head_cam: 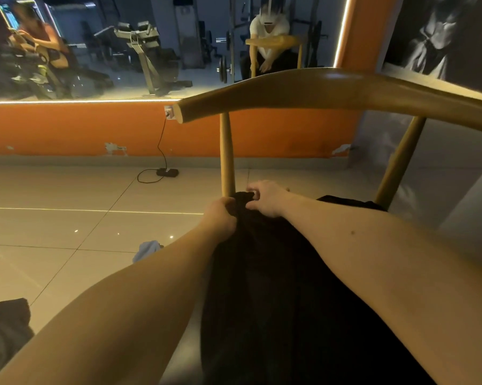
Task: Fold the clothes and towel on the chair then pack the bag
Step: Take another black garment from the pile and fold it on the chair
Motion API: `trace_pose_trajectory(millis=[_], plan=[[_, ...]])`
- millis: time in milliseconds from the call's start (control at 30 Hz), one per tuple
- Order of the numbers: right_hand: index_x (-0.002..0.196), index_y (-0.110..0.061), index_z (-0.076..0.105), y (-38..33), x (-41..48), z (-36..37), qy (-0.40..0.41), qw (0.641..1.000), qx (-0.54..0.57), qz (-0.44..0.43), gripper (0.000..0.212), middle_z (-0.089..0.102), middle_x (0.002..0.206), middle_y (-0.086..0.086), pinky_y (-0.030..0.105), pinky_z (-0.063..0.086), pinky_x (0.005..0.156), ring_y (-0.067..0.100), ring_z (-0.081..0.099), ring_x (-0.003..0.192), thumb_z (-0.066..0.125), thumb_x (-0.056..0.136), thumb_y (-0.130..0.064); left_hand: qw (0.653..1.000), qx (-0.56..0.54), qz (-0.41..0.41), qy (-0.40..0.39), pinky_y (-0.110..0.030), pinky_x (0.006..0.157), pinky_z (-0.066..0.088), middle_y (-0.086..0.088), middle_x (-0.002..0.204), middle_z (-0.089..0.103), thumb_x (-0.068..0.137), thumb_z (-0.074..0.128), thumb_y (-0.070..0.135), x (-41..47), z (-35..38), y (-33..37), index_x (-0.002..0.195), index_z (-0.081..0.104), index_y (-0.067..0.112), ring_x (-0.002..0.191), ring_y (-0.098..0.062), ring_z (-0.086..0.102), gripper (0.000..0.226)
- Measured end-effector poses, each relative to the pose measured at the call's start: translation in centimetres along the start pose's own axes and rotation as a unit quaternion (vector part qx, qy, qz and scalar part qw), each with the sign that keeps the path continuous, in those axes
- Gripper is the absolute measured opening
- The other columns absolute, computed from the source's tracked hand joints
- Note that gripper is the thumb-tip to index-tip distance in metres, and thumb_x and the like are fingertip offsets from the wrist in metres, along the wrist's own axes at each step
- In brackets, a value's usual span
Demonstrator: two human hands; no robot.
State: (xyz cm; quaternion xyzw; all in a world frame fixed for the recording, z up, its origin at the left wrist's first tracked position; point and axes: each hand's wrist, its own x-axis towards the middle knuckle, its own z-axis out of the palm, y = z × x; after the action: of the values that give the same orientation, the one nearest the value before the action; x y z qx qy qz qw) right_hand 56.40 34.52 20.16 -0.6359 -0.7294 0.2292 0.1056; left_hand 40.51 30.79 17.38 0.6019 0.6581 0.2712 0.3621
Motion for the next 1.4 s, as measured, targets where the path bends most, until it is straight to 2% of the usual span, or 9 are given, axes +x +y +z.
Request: trace_pose_trajectory(millis=[133, 300, 467, 733, 867, 1067, 1200, 1300, 1400], plan=[[0.114, -0.027, 0.069, 1.6, 0.5, -0.3, 0.168, 0.985, 0.007, 0.04, 0.027, 0.064, 0.117, 0.0, 0.043, 0.034, 0.098, 0.027, 0.05, 0.121, 0.054, 0.097, -0.041, 1.0, -0.025, 0.008, 0.012, -0.038, 0.088, 0.059, -0.007, 0.111, 0.071, 0.096, 0.069, 0.028, 0.0, 0.2, -0.2, 0.123, 0.062, 0.015, 0.098, -0.022, 0.07, 0.031], [0.113, -0.019, 0.069, 4.5, 0.2, 0.0, 0.154, 0.983, 0.085, 0.058, 0.025, 0.068, 0.109, 0.003, 0.042, 0.051, 0.094, 0.025, 0.062, 0.104, 0.054, 0.1, -0.034, 0.997, 0.067, 0.01, -0.042, -0.034, 0.082, 0.057, -0.003, 0.096, 0.069, 0.093, 0.072, 0.037, 0.1, 1.6, 0.4, 0.105, 0.067, 0.015, 0.091, -0.018, 0.068, 0.026], [0.107, -0.019, 0.067, 4.6, 0.7, -0.1, 0.197, 0.976, -0.016, 0.086, 0.028, 0.066, 0.103, 0.004, 0.045, 0.056, 0.086, 0.025, 0.063, 0.096, 0.056, 0.099, -0.044, 0.996, 0.089, -0.027, 0.005, -0.022, 0.055, 0.041, -0.004, 0.092, 0.064, 0.097, 0.064, 0.032, 0.2, 1.2, 0.3, 0.112, 0.065, 0.009, 0.075, -0.012, 0.061, 0.027], [0.11, -0.034, 0.064, 5.1, 0.1, -0.5, 0.046, 0.985, 0.143, 0.082, 0.036, 0.062, 0.116, -0.004, 0.053, 0.035, 0.109, 0.023, 0.054, 0.114, 0.047, 0.082, -0.049, 0.994, 0.085, -0.051, 0.05, -0.023, 0.05, 0.037, -0.003, 0.086, 0.062, 0.098, 0.059, 0.042, 0.8, 1.2, 0.3, 0.114, 0.064, 0.006, 0.069, -0.013, 0.059, 0.04], [0.124, -0.022, 0.062, 6.7, -0.2, -1.3, 0.079, 0.992, 0.058, 0.075, 0.036, 0.062, 0.124, 0.003, 0.041, 0.048, 0.1, 0.023, 0.056, 0.112, 0.059, 0.089, -0.022, 0.993, 0.075, -0.037, 0.083, -0.02, 0.049, 0.034, 0.001, 0.083, 0.057, 0.101, 0.06, 0.036, 1.6, 1.8, 0.4, 0.119, 0.065, 0.007, 0.066, -0.009, 0.054, 0.034], [0.115, -0.012, 0.062, 6.3, -0.4, -2.4, 0.149, 0.972, -0.099, 0.152, 0.023, 0.062, 0.107, 0.008, 0.038, 0.049, 0.079, 0.029, 0.06, 0.097, 0.058, 0.092, -0.014, 0.992, 0.088, -0.018, 0.09, -0.025, 0.058, 0.042, 0.0, 0.089, 0.061, 0.1, 0.06, 0.048, 1.1, 2.5, 0.6, 0.114, 0.062, 0.012, 0.073, -0.009, 0.057, 0.039], [0.12, -0.014, 0.059, 5.9, -0.7, -1.2, 0.147, 0.962, -0.188, 0.13, 0.031, 0.061, 0.12, 0.01, 0.042, 0.038, 0.091, 0.031, 0.052, 0.115, 0.051, 0.095, -0.03, 0.992, 0.11, -0.029, 0.056, -0.031, 0.07, 0.054, -0.004, 0.098, 0.065, 0.098, 0.056, 0.052, 1.0, 2.6, 1.3, 0.12, 0.061, 0.011, 0.081, -0.016, 0.065, 0.047], [0.132, -0.019, 0.056, 5.9, -0.4, -0.3, 0.119, 0.971, -0.183, 0.099, 0.048, 0.056, 0.131, 0.01, 0.048, 0.033, 0.101, 0.032, 0.043, 0.127, 0.048, 0.095, -0.049, 0.99, 0.136, -0.035, 0.032, -0.032, 0.074, 0.057, -0.006, 0.103, 0.065, 0.094, 0.064, 0.033, 1.1, 2.5, 1.4, 0.119, 0.062, 0.012, 0.088, -0.019, 0.066, 0.032], [0.118, -0.019, 0.065, 6.3, -0.2, 0.6, 0.095, 0.981, -0.152, 0.079, 0.032, 0.064, 0.116, 0.005, 0.044, 0.04, 0.099, 0.027, 0.055, 0.113, 0.059, 0.098, -0.043, 0.991, 0.113, -0.022, 0.07, -0.031, 0.077, 0.052, -0.006, 0.11, 0.065, 0.098, 0.064, 0.028, 0.9, 2.5, 1.1, 0.123, 0.06, 0.012, 0.093, -0.018, 0.063, 0.029]])
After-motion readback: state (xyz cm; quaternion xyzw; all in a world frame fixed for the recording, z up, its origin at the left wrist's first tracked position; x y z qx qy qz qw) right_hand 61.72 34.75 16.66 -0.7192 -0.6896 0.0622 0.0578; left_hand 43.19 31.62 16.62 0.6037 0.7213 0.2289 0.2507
